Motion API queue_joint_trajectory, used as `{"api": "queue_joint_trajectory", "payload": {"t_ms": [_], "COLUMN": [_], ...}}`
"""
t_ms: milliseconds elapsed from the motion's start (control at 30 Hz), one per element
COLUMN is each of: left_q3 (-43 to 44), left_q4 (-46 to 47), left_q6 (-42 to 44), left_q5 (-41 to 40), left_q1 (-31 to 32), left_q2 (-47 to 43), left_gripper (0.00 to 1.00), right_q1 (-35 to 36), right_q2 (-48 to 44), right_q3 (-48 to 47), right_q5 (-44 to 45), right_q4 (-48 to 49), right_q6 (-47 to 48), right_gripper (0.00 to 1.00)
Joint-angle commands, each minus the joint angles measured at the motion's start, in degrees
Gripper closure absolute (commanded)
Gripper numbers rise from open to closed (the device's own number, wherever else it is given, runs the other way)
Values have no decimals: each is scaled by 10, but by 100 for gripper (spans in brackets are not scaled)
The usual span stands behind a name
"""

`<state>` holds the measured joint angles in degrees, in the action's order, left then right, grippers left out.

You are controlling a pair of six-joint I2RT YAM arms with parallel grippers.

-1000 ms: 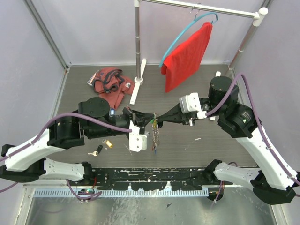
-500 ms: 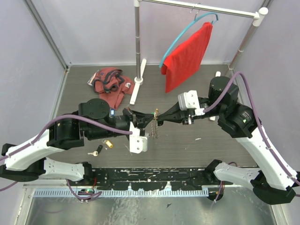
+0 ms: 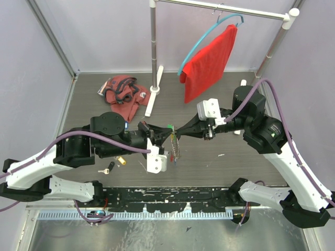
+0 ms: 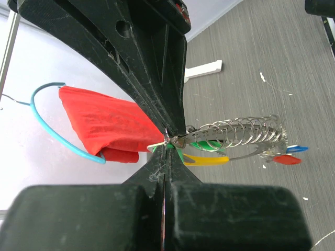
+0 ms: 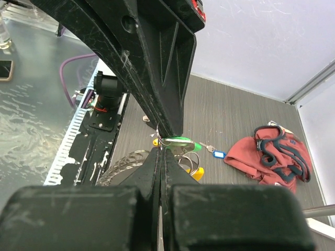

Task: Put the keys on the keyring

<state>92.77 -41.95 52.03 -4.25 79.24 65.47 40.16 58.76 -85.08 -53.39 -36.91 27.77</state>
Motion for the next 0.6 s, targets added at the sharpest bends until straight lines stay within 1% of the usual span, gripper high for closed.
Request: {"api": "queue_joint_trajectory", "payload": {"t_ms": [0,567], "left_q3": [5,-2], "left_q4": [-10,-15], "left_q6": [1,-2], "left_q5": [7,-4], "left_q1": [11,17], "left_q2": [7,10], "left_gripper": [100,100], "right_q1": [2,1], "right_q2": [-9,-19], "right_q3": [-18,-26], "right_q5": [29,43], "right_q4": [40,41], "right_q6": [-11,-15], "right_gripper": [99,99]}}
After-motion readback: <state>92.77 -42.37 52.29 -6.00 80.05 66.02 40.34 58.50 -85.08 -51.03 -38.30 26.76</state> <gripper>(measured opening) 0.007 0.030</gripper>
